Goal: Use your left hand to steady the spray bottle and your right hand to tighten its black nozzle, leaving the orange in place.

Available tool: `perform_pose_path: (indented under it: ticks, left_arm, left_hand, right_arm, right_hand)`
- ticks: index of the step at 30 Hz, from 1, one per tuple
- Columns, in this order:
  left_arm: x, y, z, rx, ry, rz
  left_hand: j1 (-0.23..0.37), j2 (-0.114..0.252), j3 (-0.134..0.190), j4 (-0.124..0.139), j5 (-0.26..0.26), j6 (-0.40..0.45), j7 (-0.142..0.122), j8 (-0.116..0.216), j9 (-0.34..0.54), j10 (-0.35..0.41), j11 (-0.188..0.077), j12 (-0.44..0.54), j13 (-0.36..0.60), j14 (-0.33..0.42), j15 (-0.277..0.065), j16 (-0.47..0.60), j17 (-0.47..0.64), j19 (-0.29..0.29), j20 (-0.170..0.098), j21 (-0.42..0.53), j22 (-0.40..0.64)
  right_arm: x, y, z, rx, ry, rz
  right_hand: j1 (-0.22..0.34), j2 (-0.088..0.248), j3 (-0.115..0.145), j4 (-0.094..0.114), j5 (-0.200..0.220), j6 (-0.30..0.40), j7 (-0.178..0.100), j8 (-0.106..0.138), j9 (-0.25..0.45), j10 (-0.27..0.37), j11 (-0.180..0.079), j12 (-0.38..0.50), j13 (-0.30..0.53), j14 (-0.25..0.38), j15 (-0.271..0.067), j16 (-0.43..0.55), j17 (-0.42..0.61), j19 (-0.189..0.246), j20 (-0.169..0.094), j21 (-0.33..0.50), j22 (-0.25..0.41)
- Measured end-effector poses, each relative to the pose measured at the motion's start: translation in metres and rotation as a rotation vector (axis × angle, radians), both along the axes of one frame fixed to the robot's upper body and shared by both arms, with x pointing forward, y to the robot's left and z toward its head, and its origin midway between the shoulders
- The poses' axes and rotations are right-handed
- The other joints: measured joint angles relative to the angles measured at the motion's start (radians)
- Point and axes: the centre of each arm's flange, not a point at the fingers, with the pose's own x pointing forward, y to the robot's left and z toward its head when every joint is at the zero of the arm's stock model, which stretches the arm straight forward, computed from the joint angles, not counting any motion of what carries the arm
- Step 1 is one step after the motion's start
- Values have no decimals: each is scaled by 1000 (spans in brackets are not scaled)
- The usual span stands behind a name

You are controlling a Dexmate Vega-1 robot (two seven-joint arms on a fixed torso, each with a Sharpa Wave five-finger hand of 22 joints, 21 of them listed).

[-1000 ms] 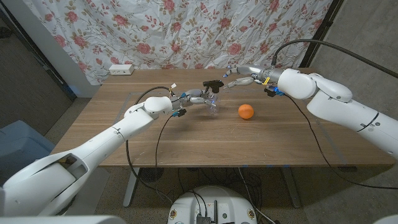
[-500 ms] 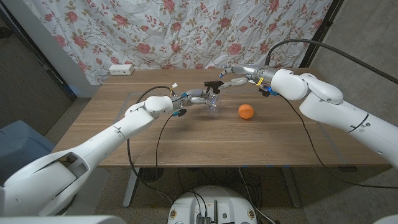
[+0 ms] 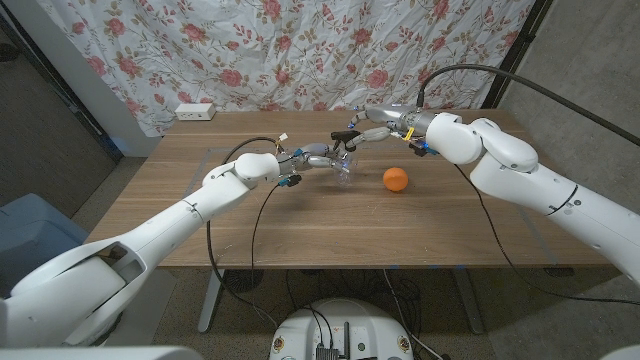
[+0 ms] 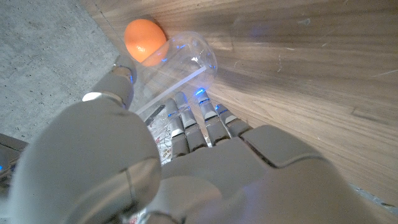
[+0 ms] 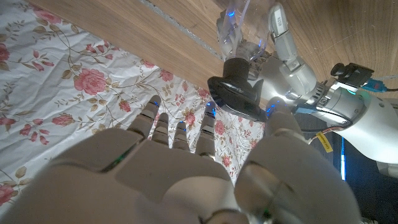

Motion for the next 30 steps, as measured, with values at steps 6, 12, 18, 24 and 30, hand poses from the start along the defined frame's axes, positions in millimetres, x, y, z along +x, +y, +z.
perform_pose_path:
  ticks: [6, 12, 18, 24, 30]
  left_arm:
    - [0, -1, 0, 3, -1, -3]
    - [-1, -2, 0, 6, -2, -4]
    - [-1, -3, -1, 10, -3, -7]
    - [-2, -4, -2, 14, -2, -9]
    - [-2, -4, -3, 20, 0, -11]
  left_hand:
    - [0, 0, -4, -4, 0, 0, 0, 0, -1, 0, 0, 0, 2, 0, 0, 0, 0, 0, 0, 0, 0]
    - [-2, 2, -8, 0, 0, 0, 0, 0, -1, 2, -2, 0, 3, 0, 0, 0, 0, 0, 0, 0, 0]
    - [-3, 3, -14, 3, 0, 0, 0, 0, -5, 3, -3, -2, 8, 0, 0, 0, 0, 0, 0, 0, 0]
    - [-3, 3, -16, 0, 0, 4, -3, 0, -7, 9, 2, -5, 10, 0, 0, 0, 0, 0, 0, 0, 0]
    - [-4, 4, -18, -2, -1, 9, -1, 0, -7, 13, -1, -5, 12, 0, 0, 0, 0, 0, 0, 0, 0]
  right_arm:
    - [0, 6, -3, -14, -13, -12]
    - [1, 8, -4, -27, -29, -37]
    - [2, 9, -7, -25, -36, -57]
    - [3, 10, -9, -19, -40, -68]
    - [4, 10, -10, -12, -42, -76]
  right_hand:
    - [-6, -6, 0, 0, 0, 42, -4, 16, 5, 15, 4, 1, 0, 15, -4, 7, -4, 11, -4, 0, 0]
    - [-7, -7, 2, -2, -8, 88, -5, 36, 9, 32, 0, 5, 0, 27, -9, 7, -4, 18, -4, 0, 0]
    - [11, -6, 6, -6, -8, 128, -10, 54, 18, 54, -7, 8, 0, 41, -16, 10, -4, 30, -9, 8, 0]
    - [27, 3, 13, -7, -8, 181, -9, 77, 23, 74, -16, 13, 0, 48, -24, 15, -8, 44, -9, 8, 0]
    - [36, -7, 13, -7, -8, 226, -9, 96, 28, 91, -20, 14, 0, 62, -27, 15, -8, 45, -9, 8, 0]
